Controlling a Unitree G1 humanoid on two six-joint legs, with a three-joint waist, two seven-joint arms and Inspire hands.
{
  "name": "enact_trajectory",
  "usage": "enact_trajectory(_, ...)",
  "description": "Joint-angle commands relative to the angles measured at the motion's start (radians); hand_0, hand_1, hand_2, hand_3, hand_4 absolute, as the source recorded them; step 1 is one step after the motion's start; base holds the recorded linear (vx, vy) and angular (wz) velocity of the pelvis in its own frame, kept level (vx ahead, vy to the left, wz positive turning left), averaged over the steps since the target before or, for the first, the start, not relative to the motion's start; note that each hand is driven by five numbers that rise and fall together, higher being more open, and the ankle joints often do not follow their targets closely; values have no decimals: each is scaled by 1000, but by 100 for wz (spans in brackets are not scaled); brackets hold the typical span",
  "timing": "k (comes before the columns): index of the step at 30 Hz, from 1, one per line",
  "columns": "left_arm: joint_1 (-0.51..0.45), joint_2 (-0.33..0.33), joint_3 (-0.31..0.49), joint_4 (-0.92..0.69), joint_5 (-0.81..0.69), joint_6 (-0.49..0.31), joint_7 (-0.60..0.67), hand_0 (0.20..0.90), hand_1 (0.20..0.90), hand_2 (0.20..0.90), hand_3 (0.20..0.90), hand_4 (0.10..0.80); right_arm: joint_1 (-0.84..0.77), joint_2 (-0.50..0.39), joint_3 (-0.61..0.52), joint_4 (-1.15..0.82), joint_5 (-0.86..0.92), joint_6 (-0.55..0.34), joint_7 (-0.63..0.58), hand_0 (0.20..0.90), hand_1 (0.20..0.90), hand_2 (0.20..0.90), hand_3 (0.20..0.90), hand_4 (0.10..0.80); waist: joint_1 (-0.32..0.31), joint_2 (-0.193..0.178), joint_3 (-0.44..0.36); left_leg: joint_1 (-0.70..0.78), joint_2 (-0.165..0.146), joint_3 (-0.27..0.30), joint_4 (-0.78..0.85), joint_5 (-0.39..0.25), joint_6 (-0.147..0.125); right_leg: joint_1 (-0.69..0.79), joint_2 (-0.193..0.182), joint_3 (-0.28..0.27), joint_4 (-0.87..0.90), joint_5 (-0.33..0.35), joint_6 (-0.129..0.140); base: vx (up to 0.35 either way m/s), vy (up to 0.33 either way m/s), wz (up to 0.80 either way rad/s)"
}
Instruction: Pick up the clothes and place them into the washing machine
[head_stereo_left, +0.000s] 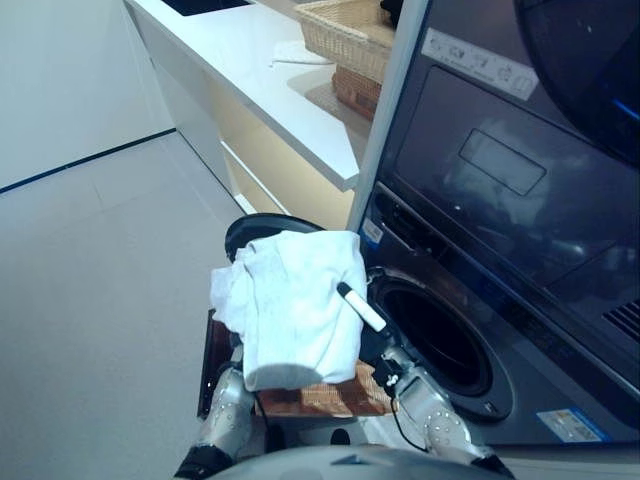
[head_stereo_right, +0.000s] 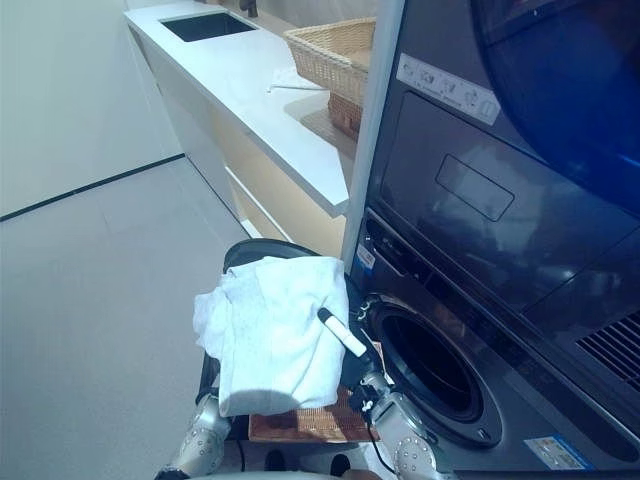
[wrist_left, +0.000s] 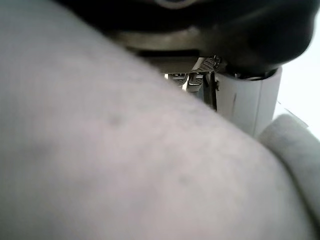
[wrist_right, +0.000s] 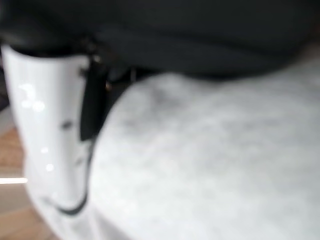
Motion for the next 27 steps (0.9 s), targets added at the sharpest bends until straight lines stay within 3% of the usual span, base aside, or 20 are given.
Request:
enact_trajectory(1, -72, 15, -38, -124, 40, -51, -103, 900, 900, 900, 900, 800, -98, 62, -15, -39, 32, -77, 61, 200, 200, 200, 200, 300, 26, -43, -71, -27, -39, 16, -8, -24, -46, -22, -31, 11, -32, 50, 48, 0, 0, 0)
enact_trajectory(8, -62, 47, -2, -122, 112, -57, -100, 900, 900, 900, 900, 800, -66, 82, -44, 19, 48, -86, 70, 200, 200, 200, 200, 300, 17, -32, -72, -27, -39, 22, -8, -25, -45, -24, -30, 15, -31, 50, 48, 3, 0, -2)
enact_trajectory(23, -57, 19, 6, -122, 51, -61, -104, 900, 900, 900, 900, 800, -71, 83, -34, 16, 46, -80, 77, 200, 200, 200, 200, 300, 16, -31, -73, -24, -37, 28, -8, -26, -44, -22, -30, 19, -35, 52, 48, 0, 0, 0)
enact_trajectory(24, -57, 18, 7, -117, 50, -61, -105, 796, 796, 796, 796, 725, -71, 83, -34, 17, 46, -81, 76, 200, 200, 200, 200, 300, 16, -32, -73, -23, -38, 28, -8, -26, -44, -22, -30, 20, -35, 52, 48, 0, 0, 0)
enact_trajectory(25, -56, 17, 8, -116, 47, -60, -107, 247, 247, 247, 247, 333, -70, 84, -34, 18, 47, -80, 75, 200, 200, 200, 200, 300, 16, -32, -73, -23, -38, 28, -8, -26, -44, -21, -29, 21, -36, 53, 48, 0, 0, 0)
enact_trajectory(26, -56, 15, 10, -117, 44, -59, -110, 200, 200, 200, 200, 300, -69, 86, -35, 18, 47, -80, 76, 200, 200, 200, 200, 300, 16, -32, -72, -22, -38, 28, -8, -27, -44, -21, -29, 21, -36, 53, 48, 0, 0, 0)
enact_trajectory(27, -56, 16, 10, -116, 44, -59, -110, 200, 200, 200, 200, 300, -69, 86, -35, 19, 47, -81, 76, 200, 200, 200, 200, 300, 16, -32, -72, -22, -38, 28, -8, -27, -44, -21, -29, 21, -36, 53, 48, 0, 0, 0)
